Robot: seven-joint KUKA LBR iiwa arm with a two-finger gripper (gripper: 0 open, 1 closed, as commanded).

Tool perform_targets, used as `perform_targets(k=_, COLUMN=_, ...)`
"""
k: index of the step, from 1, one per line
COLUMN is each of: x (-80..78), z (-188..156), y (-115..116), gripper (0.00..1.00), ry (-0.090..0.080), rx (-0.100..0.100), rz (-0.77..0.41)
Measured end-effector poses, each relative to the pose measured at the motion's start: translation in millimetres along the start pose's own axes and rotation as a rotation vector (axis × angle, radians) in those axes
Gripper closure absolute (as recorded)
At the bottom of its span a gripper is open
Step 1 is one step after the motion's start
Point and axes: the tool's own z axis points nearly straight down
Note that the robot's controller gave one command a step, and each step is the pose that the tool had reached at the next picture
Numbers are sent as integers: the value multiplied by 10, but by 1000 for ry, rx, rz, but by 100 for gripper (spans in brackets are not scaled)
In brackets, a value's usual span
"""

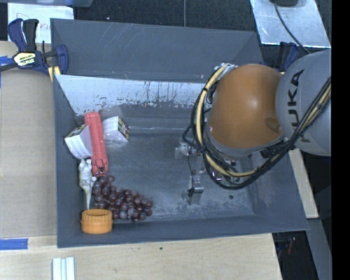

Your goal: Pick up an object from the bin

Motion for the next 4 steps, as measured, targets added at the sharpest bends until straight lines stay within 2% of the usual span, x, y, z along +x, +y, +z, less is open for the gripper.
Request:
perform_targets(k=1, x=-17, z=-35, y=-3, gripper=0, ry=-8, rx=-1, rz=2)
perform_targets(k=2, x=-27, z=767, y=516, gripper=0, ry=-12, rx=-1, rz=-109)
perform_targets(k=3, x=-10, z=632, y=913, gripper=0, ry=-17, rx=1, rz=-161)
perform_targets(k=4, x=-89, z=1000, y=1530, gripper=0, ry=-13, rx=-2, rz=-132)
